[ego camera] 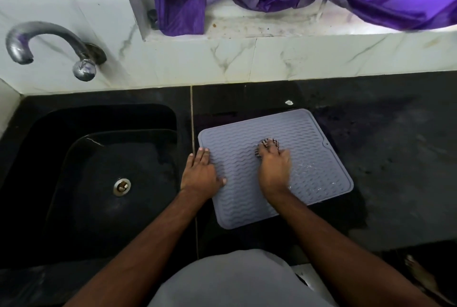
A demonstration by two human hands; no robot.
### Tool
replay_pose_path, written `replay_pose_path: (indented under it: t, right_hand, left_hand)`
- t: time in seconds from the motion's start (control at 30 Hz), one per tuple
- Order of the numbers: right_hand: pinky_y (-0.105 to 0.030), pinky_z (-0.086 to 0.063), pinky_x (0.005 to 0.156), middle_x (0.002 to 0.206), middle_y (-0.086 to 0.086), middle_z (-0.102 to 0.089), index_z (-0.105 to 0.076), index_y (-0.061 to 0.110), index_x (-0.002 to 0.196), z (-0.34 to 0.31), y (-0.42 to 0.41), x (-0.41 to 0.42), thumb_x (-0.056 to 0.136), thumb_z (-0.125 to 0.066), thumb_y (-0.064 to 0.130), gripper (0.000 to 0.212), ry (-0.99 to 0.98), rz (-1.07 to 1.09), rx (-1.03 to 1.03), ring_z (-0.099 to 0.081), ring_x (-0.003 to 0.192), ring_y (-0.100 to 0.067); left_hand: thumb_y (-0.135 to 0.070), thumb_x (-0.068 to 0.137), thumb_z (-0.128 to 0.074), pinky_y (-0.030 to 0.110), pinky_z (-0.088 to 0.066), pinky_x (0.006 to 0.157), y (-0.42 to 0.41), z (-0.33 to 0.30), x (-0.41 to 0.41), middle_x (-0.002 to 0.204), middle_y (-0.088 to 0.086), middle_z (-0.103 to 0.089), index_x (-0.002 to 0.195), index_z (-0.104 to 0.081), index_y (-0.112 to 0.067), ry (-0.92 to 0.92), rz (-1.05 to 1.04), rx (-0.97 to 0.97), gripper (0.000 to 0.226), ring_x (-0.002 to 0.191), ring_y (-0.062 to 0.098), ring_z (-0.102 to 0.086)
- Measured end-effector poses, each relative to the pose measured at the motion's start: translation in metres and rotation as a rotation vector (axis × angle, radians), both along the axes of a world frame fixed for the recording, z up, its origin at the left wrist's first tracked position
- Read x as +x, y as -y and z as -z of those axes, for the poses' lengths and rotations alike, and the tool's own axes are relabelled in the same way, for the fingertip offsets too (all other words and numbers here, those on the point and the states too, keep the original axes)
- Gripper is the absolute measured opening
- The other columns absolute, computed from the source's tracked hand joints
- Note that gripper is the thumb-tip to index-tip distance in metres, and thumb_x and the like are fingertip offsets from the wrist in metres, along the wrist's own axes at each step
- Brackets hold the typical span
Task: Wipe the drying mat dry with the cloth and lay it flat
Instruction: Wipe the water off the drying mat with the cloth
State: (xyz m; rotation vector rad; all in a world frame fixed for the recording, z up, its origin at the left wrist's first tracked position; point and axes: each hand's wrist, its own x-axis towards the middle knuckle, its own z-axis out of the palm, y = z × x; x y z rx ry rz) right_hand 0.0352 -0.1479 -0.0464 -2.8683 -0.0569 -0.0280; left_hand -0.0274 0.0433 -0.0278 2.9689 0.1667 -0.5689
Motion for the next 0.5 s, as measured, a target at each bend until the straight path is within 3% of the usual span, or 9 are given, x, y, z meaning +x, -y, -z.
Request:
replay_pose_path:
  t: [0.07, 0.13, 0.23, 0.3, 0.37, 0.43, 0.5]
  right_hand:
    - [-0.044, -0.039, 0.104, 0.156, -0.008, -0.037, -0.053, 0.028, 0.141, 0.004, -0.031, -0.009, 0.097, -0.037, 0.019, 0.047, -0.053, -0.018, 0.050, -0.040, 0.120, -0.033]
    - [-0.043, -0.034, 0.112, 0.152, -0.009, -0.038, -0.064, 0.024, 0.131, 0.006, -0.059, -0.017, 0.095, -0.047, 0.018, 0.039, -0.148, -0.056, 0.233, -0.038, 0.130, -0.034]
    - [-0.026, -0.020, 0.113, 0.151, -0.002, -0.048, -0.076, 0.025, 0.112, 0.009, -0.069, -0.020, 0.087, -0.063, 0.005, 0.035, -0.162, -0.199, 0.372, -0.040, 0.136, -0.029]
    - [-0.028, -0.018, 0.119, 0.144, -0.001, -0.058, -0.071, 0.023, 0.122, 0.004, -0.057, -0.012, 0.083, -0.056, -0.007, 0.052, -0.161, -0.299, 0.447, -0.047, 0.137, -0.021]
    - [-0.032, -0.026, 0.121, 0.142, 0.003, -0.060, -0.061, 0.023, 0.136, 0.004, -0.043, -0.009, 0.079, -0.050, -0.015, 0.070, -0.132, -0.295, 0.508, -0.051, 0.135, -0.016]
    - [-0.036, -0.036, 0.118, 0.146, 0.003, -0.055, -0.051, 0.027, 0.145, 0.007, -0.036, -0.010, 0.083, -0.048, -0.011, 0.073, -0.039, -0.105, 0.481, -0.051, 0.134, -0.018]
    - [-0.041, -0.034, 0.119, 0.154, -0.004, -0.046, -0.037, 0.024, 0.154, 0.006, -0.043, -0.021, 0.095, -0.046, 0.001, 0.063, -0.012, 0.030, 0.323, -0.045, 0.139, -0.024]
  left_hand:
    - [-0.075, 0.085, -0.051, 0.046, 0.003, 0.124, -0.003, 0.001, 0.000, 0.169, 0.012, -0.003, 0.160, -0.014, -0.006, -0.016, 0.023, -0.003, 0.108, 0.156, 0.025, 0.004]
    - [-0.078, 0.082, -0.051, 0.046, 0.002, 0.125, -0.004, 0.003, -0.002, 0.169, 0.013, -0.002, 0.160, -0.011, -0.006, -0.016, 0.048, 0.020, 0.114, 0.156, 0.025, 0.004]
    - [-0.080, 0.082, -0.047, 0.048, 0.001, 0.125, -0.006, 0.006, -0.008, 0.169, 0.014, -0.001, 0.160, -0.011, -0.006, 0.030, 0.061, 0.055, 0.113, 0.156, 0.025, 0.007]
    - [-0.083, 0.082, -0.043, 0.049, 0.002, 0.125, -0.006, 0.009, -0.014, 0.169, 0.013, 0.000, 0.160, -0.010, -0.006, 0.059, 0.037, 0.050, 0.115, 0.156, 0.025, 0.008]
    - [-0.086, 0.081, -0.039, 0.050, 0.004, 0.125, -0.006, 0.012, -0.019, 0.169, 0.013, 0.000, 0.160, -0.011, -0.006, 0.090, -0.003, 0.042, 0.117, 0.155, 0.025, 0.010]
    - [-0.091, 0.077, -0.034, 0.050, 0.005, 0.124, -0.008, 0.015, -0.024, 0.169, 0.014, -0.001, 0.160, -0.013, -0.007, 0.130, -0.044, 0.042, 0.120, 0.155, 0.025, 0.010]
    - [-0.094, 0.075, -0.027, 0.049, 0.007, 0.123, -0.011, 0.018, -0.029, 0.169, 0.014, -0.001, 0.161, -0.012, -0.011, 0.154, -0.073, 0.047, 0.120, 0.155, 0.025, 0.010]
